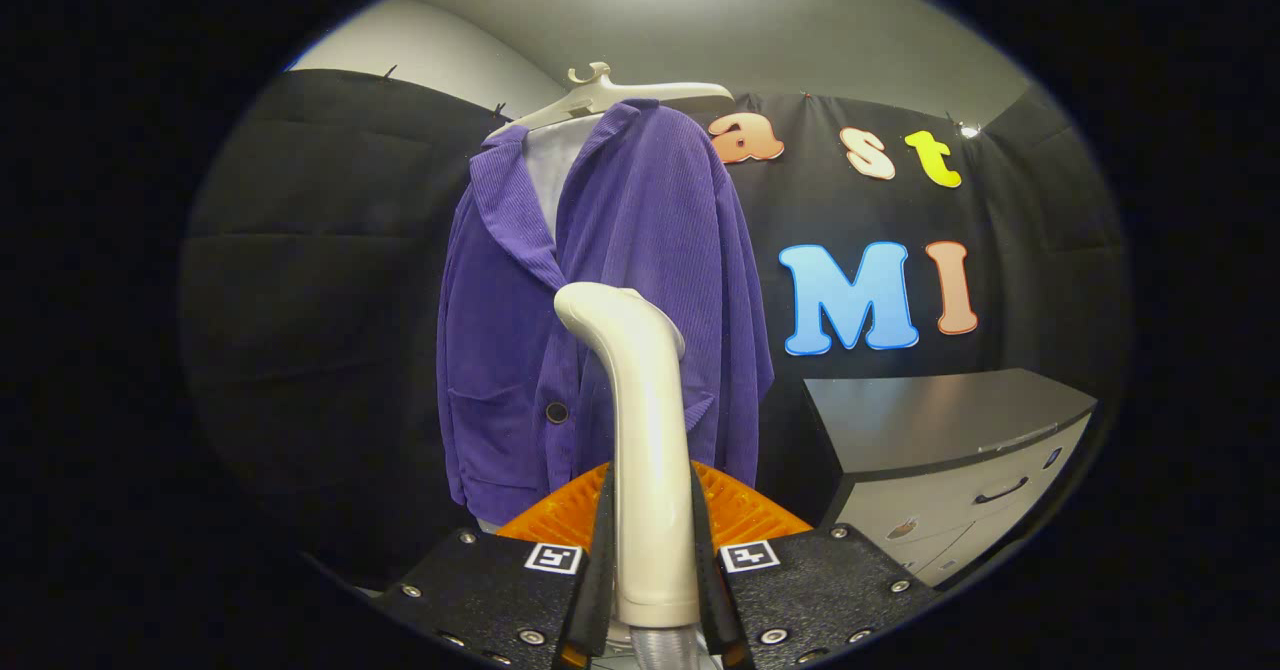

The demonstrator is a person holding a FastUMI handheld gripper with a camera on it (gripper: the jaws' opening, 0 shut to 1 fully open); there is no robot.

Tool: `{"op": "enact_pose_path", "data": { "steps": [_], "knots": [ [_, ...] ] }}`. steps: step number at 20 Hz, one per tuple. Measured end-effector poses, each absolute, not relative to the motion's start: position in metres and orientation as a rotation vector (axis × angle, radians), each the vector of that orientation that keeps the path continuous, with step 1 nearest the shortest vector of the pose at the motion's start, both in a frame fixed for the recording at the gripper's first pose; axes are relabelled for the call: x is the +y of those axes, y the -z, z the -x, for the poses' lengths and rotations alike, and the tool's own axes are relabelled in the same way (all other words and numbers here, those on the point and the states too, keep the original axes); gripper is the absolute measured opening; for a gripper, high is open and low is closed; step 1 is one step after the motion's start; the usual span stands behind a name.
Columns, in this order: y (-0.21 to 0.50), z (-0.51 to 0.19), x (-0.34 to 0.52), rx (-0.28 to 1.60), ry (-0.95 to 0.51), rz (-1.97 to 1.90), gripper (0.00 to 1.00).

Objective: Iron the clothes twice with a garment steamer, once on the left side and once on the right side.

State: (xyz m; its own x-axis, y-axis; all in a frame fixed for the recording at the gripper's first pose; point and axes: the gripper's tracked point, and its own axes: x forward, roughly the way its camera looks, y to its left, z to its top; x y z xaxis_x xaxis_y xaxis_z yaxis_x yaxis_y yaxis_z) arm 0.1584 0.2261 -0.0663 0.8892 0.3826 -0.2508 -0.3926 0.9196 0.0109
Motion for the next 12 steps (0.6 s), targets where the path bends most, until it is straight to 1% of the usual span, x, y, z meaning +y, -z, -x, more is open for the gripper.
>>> {"op": "enact_pose_path", "data": {
  "steps": [12],
  "knots": [
    [0.143, -0.114, 0.212, 0.380, -0.439, 0.081, 0.36]
  ]
}}
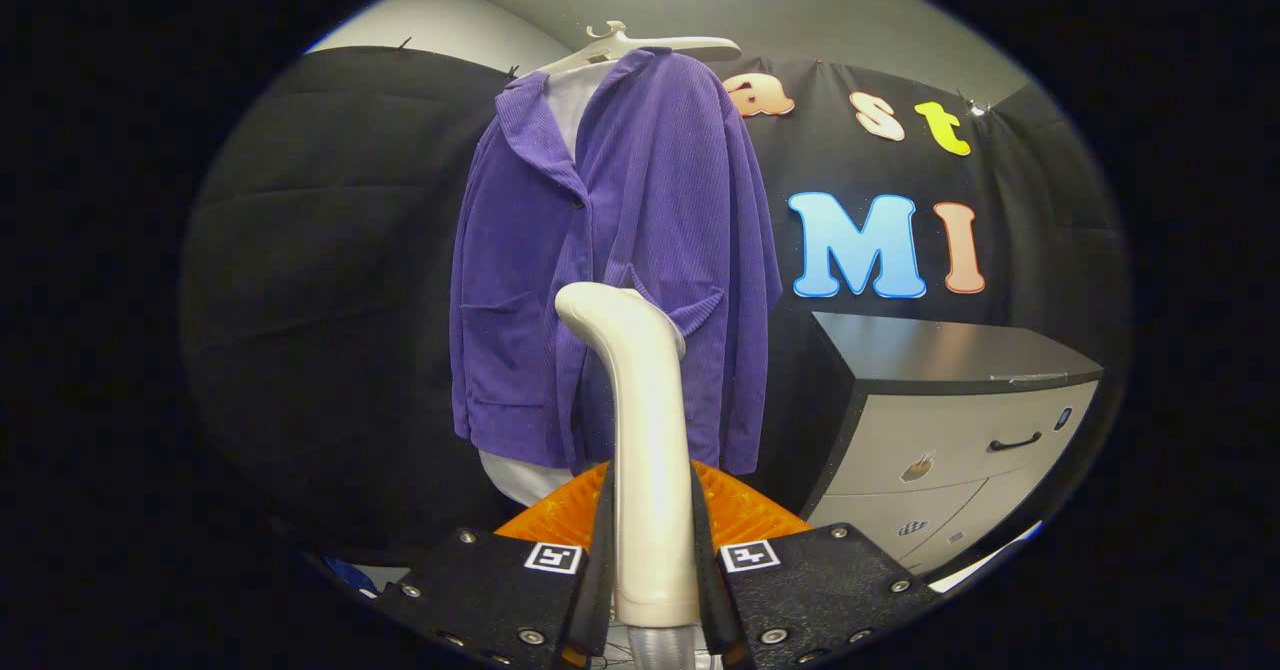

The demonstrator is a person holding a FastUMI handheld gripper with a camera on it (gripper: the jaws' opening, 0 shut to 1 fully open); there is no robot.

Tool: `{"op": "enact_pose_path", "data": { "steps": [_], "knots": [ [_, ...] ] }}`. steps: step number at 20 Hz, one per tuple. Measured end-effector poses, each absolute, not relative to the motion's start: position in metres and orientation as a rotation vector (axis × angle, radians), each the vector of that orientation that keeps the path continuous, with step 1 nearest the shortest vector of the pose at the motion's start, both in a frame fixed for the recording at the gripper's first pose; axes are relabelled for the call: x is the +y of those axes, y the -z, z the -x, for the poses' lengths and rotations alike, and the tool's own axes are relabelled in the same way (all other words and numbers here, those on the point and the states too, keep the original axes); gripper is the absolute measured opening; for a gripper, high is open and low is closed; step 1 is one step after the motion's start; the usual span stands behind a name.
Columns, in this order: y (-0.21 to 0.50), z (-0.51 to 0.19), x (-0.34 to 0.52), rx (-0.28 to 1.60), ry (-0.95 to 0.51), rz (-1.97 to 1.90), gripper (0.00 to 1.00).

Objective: Iron the clothes twice with a garment steamer, once on the left side and once on the right side.

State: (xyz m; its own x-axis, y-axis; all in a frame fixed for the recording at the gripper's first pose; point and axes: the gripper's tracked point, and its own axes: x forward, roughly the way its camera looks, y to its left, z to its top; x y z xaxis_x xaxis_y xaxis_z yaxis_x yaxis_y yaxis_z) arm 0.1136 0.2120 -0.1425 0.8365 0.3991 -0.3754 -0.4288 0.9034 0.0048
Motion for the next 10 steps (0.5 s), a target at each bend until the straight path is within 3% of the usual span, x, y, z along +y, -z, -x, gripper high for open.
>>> {"op": "enact_pose_path", "data": {
  "steps": [10],
  "knots": [
    [0.186, -0.094, 0.200, 0.490, -0.438, 0.077, 0.36]
  ]
}}
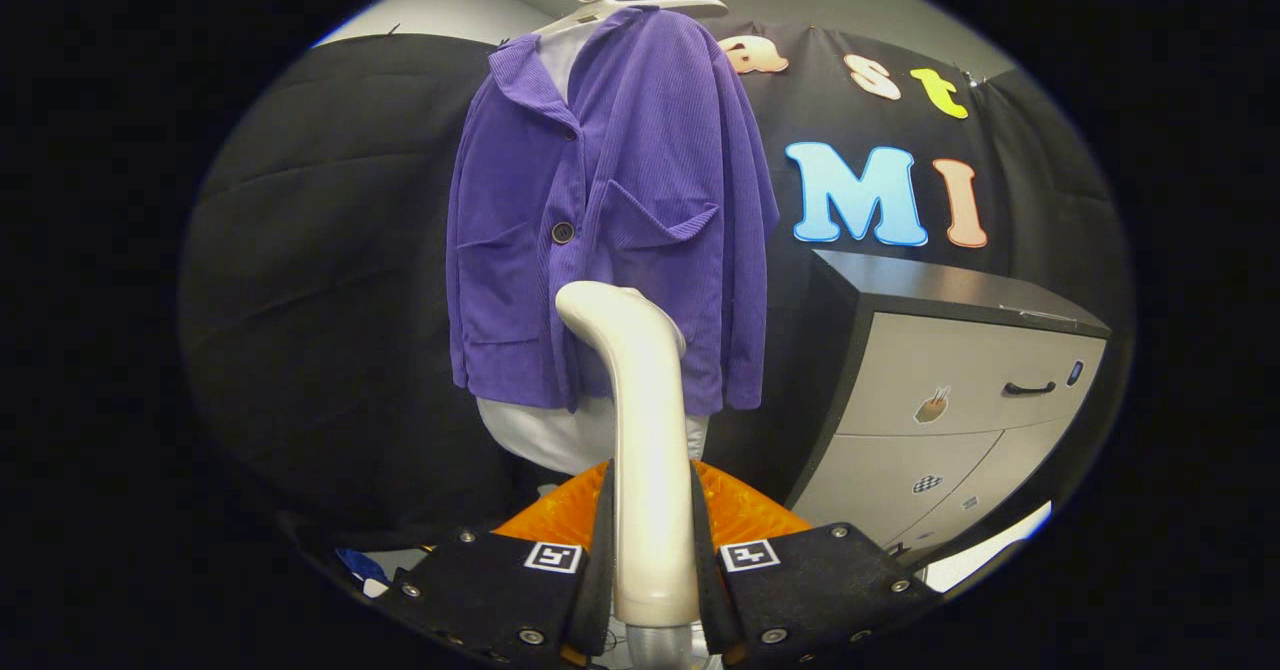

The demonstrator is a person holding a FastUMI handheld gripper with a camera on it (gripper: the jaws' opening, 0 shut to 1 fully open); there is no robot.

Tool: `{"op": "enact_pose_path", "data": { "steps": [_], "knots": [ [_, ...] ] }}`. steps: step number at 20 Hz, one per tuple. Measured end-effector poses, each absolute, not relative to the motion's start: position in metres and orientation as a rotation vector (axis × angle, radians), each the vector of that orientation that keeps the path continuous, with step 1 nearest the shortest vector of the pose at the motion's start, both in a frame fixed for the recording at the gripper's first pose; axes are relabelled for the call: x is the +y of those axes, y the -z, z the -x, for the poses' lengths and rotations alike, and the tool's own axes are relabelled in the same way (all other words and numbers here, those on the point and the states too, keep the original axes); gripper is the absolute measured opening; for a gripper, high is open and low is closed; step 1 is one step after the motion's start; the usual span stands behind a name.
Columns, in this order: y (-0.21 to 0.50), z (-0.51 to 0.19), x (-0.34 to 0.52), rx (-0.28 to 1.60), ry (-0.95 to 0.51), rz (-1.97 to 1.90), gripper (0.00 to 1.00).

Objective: Iron the clothes twice with a garment steamer, once on the left side and once on the right side.

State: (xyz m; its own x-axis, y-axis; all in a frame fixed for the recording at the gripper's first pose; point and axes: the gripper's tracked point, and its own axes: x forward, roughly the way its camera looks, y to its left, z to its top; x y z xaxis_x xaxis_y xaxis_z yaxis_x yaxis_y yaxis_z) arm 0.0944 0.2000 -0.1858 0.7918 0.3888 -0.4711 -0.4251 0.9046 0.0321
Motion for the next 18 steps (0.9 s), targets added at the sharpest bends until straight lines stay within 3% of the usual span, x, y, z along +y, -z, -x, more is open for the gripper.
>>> {"op": "enact_pose_path", "data": {
  "steps": [4, 18],
  "knots": [
    [0.158, -0.090, 0.210, 0.425, -0.471, 0.076, 0.36],
    [-0.057, -0.111, 0.312, 0.007, -0.653, -0.006, 0.36]
  ]
}}
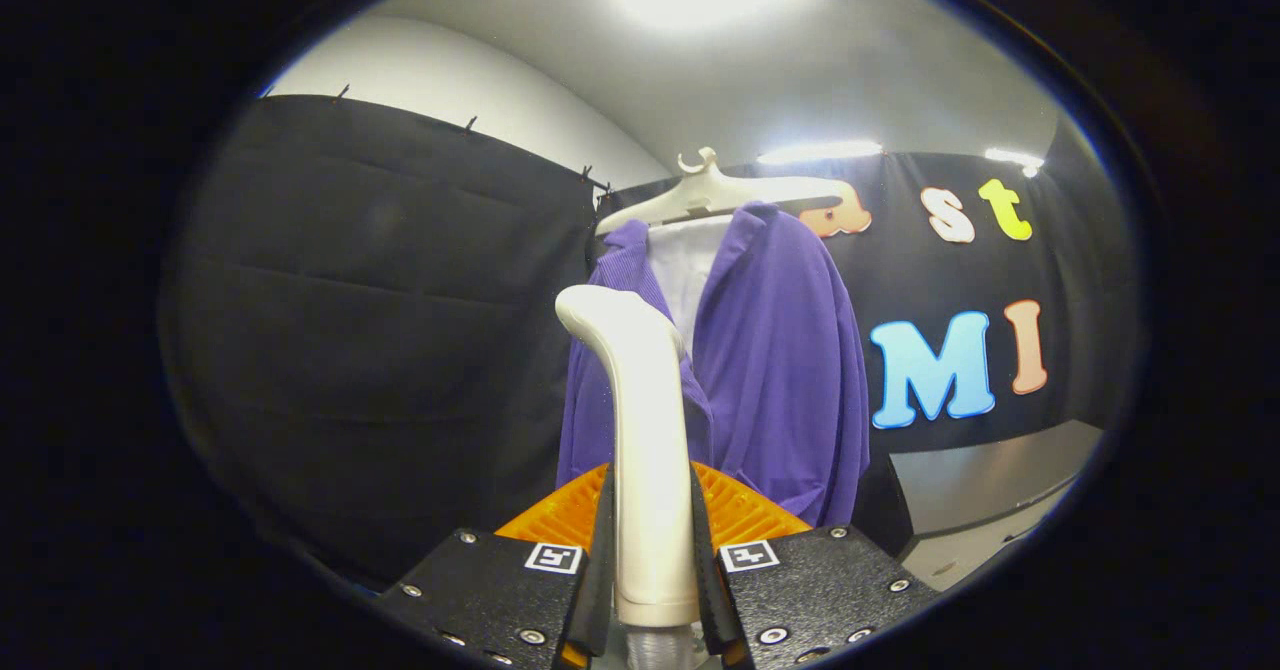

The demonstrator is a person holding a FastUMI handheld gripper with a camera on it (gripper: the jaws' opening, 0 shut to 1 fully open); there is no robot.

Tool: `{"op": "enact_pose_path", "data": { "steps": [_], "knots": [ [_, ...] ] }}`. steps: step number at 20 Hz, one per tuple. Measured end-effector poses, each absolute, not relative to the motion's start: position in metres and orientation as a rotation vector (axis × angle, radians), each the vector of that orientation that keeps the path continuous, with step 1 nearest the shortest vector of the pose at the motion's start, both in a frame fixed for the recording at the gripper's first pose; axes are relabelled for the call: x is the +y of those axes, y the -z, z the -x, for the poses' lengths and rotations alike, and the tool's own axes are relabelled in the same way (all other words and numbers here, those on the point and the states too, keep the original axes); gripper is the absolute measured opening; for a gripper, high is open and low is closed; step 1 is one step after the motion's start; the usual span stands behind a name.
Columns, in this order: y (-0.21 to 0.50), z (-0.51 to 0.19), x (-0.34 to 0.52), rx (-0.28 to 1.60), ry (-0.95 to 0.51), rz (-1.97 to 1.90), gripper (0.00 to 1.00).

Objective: Iron the clothes twice with a garment steamer, once on the left side and once on the right side.

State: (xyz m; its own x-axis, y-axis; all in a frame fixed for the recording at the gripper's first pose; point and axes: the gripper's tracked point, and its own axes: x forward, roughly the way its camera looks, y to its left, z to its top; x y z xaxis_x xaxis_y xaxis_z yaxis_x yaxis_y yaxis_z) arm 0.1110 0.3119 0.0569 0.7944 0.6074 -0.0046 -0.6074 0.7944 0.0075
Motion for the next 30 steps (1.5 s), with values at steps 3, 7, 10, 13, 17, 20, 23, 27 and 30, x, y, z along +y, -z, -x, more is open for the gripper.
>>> {"op": "enact_pose_path", "data": {
  "steps": [3, 7, 10, 13, 17, 20, 23, 27, 30],
  "knots": [
    [-0.080, -0.126, 0.331, -0.037, -0.651, -0.031, 0.36],
    [-0.094, -0.149, 0.353, -0.054, -0.633, -0.042, 0.36],
    [-0.083, -0.167, 0.366, -0.021, -0.616, -0.041, 0.36],
    [-0.059, -0.173, 0.373, 0.042, -0.608, -0.039, 0.35],
    [-0.023, -0.171, 0.374, 0.111, -0.614, -0.032, 0.36],
    [-0.002, -0.166, 0.370, 0.138, -0.610, -0.016, 0.36],
    [0.018, -0.156, 0.368, 0.152, -0.618, 0.022, 0.36],
    [0.068, -0.143, 0.367, 0.256, -0.633, 0.065, 0.36],
    [0.094, -0.134, 0.360, 0.301, -0.628, 0.077, 0.36]
  ]
}}
